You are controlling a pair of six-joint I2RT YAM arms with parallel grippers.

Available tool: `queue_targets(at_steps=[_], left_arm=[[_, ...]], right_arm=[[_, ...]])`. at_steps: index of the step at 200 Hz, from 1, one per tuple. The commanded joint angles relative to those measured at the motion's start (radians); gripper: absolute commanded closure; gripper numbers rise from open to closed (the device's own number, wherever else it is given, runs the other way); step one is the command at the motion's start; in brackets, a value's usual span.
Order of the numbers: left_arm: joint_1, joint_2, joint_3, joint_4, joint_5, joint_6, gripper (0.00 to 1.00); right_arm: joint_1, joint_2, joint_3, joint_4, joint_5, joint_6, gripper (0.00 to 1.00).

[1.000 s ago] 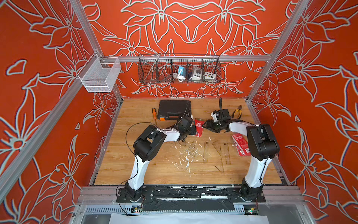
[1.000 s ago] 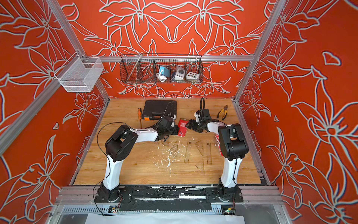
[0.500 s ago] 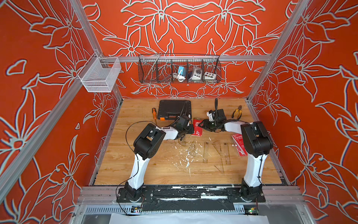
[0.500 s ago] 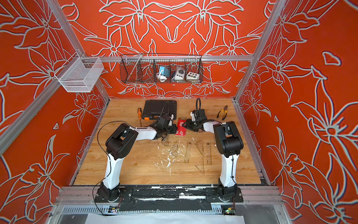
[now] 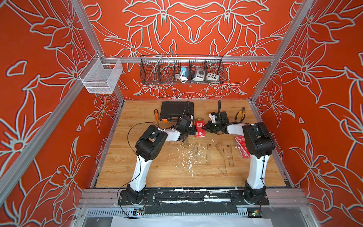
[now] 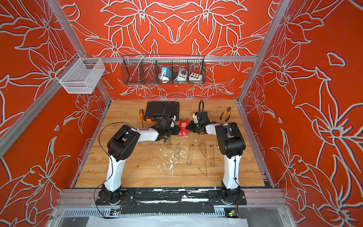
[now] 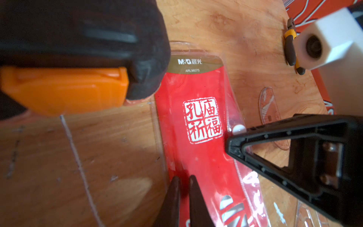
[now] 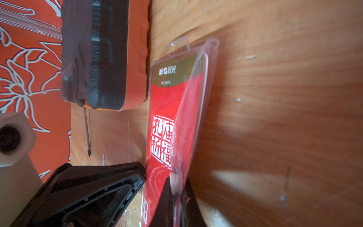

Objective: Open the ruler set and take out the ruler
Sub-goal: Pick up the ruler set bag from the center of the board.

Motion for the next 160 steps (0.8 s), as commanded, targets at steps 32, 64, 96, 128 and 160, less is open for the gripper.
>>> queue_targets(at_steps=[32, 64, 96, 128, 160], left_arm=[[-0.005, -0.124, -0.069, 0.027, 0.005, 0.005, 0.66], [-0.005, -0.275, -0.138, 0.058, 0.002, 0.019, 0.59], [-0.001, -0.434, -0.225, 0.098, 0.054, 0.031, 0.53], [0.01, -0.568, -0.347, 0.235, 0.217, -0.025, 0.48], [0.01, -0.648, -0.418, 0.283, 0.29, -0.068, 0.45]], right_arm=[[0.009, -0.148, -0.049, -0.091, 0.011, -0.087, 1.0], [0.005, -0.284, -0.06, -0.184, 0.012, -0.168, 1.0], [0.005, -0.428, -0.077, -0.253, -0.031, -0.217, 1.0], [0.008, -0.554, -0.083, -0.317, -0.077, -0.234, 1.0], [0.015, -0.663, -0.099, -0.348, -0.091, -0.224, 1.0]])
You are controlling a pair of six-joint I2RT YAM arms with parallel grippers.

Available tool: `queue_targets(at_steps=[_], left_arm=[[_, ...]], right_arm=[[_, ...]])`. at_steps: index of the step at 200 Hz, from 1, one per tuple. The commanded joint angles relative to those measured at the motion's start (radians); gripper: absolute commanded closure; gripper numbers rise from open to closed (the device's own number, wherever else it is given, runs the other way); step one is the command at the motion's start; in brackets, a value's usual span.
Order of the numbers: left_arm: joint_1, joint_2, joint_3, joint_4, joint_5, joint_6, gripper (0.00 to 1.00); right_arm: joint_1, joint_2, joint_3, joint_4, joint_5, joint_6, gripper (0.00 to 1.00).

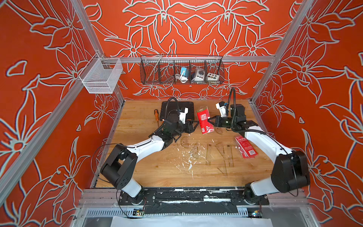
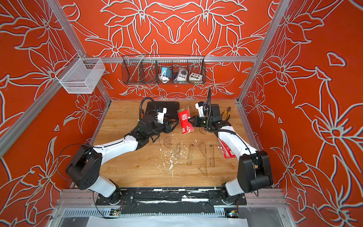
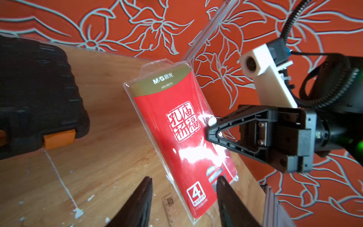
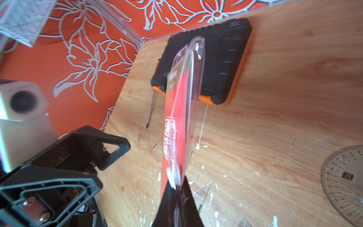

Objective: Open the ruler set and take out the ruler
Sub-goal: Pick up the ruler set bag from the center of the board.

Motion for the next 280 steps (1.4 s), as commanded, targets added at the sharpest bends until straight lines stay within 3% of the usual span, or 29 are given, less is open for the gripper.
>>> queue_targets(at_steps=[1, 54, 125, 220, 240, 263, 280], left_arm=[[0.006, -0.045, -0.047, 0.073, 0.102, -0.038, 0.45], [0.006, -0.095, -0.117, 0.217, 0.193, -0.121, 0.43], [0.004, -0.093, -0.138, 0.364, 0.259, -0.183, 0.43], [0.005, -0.091, -0.154, 0.454, 0.247, -0.206, 0.58], [0.005, -0.08, -0.158, 0.493, 0.243, -0.226, 0.67], [0.005, -0.073, -0.166, 0.51, 0.23, -0.241, 0.88], [0.004, -0.082, -0.175, 0.494, 0.204, -0.234, 0.97]], right_arm=[[0.012, -0.066, -0.022, -0.056, -0.038, -0.017, 1.0], [0.036, -0.145, -0.025, -0.035, -0.123, 0.025, 1.0], [0.096, -0.136, -0.019, 0.031, -0.177, 0.077, 1.0], [0.122, -0.121, -0.026, 0.007, -0.225, 0.07, 1.0], [0.126, -0.127, -0.021, -0.026, -0.207, 0.049, 1.0], [0.127, -0.146, -0.003, -0.104, -0.133, 0.01, 1.0], [0.133, -0.167, 0.023, -0.196, -0.013, -0.041, 0.82]])
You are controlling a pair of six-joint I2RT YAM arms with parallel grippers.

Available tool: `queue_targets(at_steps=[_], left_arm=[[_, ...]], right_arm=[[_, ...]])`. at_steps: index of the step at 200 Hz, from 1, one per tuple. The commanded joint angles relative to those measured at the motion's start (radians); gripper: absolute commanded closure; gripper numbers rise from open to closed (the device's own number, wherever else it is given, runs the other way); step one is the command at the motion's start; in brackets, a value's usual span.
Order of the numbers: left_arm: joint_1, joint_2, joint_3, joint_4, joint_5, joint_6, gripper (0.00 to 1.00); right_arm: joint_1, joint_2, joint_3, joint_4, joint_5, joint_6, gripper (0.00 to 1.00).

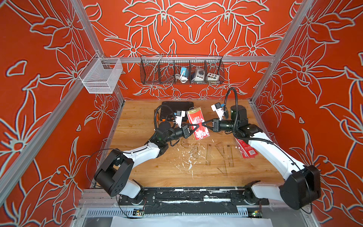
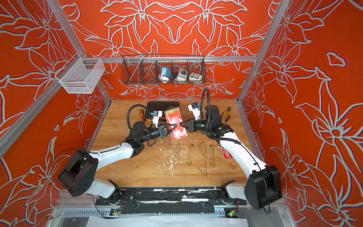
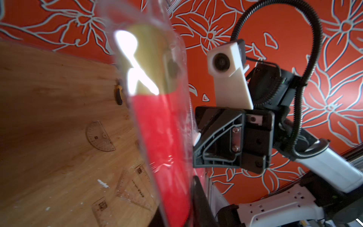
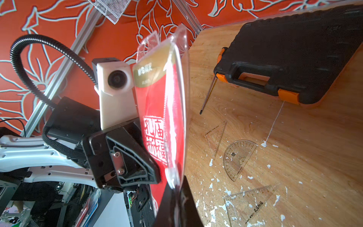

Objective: Open the ruler set and take out the ruler
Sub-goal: Pick up the ruler set bag from the center of the board, then open the ruler set bag.

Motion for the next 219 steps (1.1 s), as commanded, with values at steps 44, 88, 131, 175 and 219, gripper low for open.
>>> queue_targets(at_steps=[44, 88, 131, 175, 219], left_arm=[[-0.037, -0.045, 0.022, -0.076, -0.158, 0.108, 1.0], [-0.107, -0.065, 0.083, -0.271, -0.344, 0.188, 1.0], [-0.14, -0.071, 0.092, -0.299, -0.385, 0.204, 1.0], [-0.151, -0.097, 0.084, -0.286, -0.376, 0.208, 1.0], [-0.154, -0.113, 0.085, -0.291, -0.37, 0.218, 1.0]], right_arm=[[0.073, -0.072, 0.048, -0.238, 0.387, -0.123, 0.51], [0.177, -0.075, 0.075, -0.252, 0.637, -0.151, 0.49], [0.256, -0.041, 0.108, -0.257, 0.861, -0.161, 0.5], [0.286, -0.002, 0.137, -0.268, 1.01, -0.183, 0.57], [0.296, 0.002, 0.144, -0.265, 1.069, -0.201, 0.67]])
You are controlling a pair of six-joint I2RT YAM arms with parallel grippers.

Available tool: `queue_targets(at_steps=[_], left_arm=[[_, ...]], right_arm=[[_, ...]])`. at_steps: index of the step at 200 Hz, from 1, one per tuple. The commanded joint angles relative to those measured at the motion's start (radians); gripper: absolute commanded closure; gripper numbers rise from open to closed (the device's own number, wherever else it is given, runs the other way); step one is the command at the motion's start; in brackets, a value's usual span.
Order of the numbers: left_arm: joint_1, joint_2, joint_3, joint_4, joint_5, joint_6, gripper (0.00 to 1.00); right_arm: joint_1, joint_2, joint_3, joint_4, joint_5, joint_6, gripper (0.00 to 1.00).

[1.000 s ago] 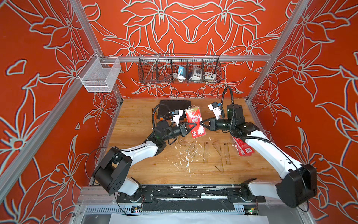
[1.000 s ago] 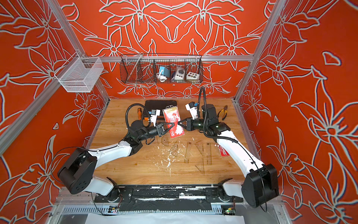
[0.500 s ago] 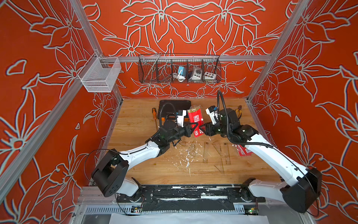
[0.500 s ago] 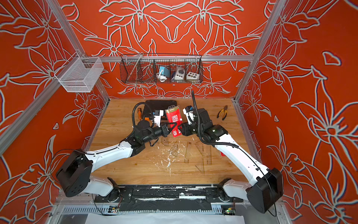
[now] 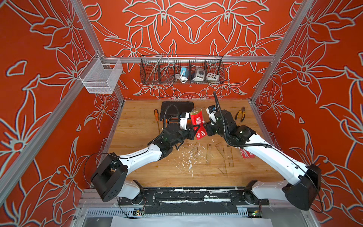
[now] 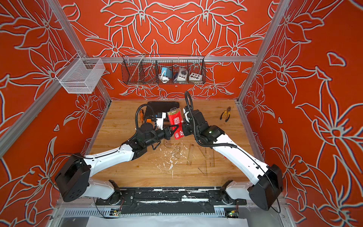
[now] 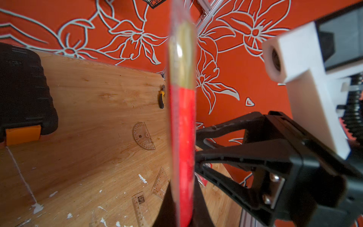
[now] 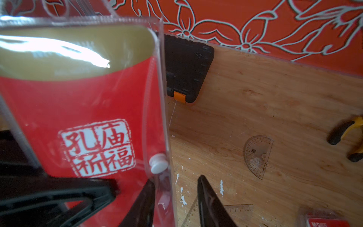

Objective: Open the ruler set and take out the ruler
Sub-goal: Open the ruler set bag.

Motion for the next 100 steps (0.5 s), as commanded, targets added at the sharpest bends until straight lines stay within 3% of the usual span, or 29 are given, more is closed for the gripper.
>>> queue_targets(at_steps=[1, 53, 100], left_arm=[[-0.01, -0.046, 0.013, 0.03, 0.015, 0.019, 1.0], [-0.017, -0.019, 0.028, 0.033, 0.031, 0.017, 1.0], [-0.032, -0.001, 0.051, 0.017, 0.034, 0.029, 1.0]], right_arm=[[-0.005, 0.004, 0.025, -0.014, 0.112, -0.02, 0.67], [0.019, -0.004, 0.014, 0.068, -0.004, -0.073, 0.69], [0.04, 0.018, 0.032, 0.066, 0.057, -0.086, 0.67]])
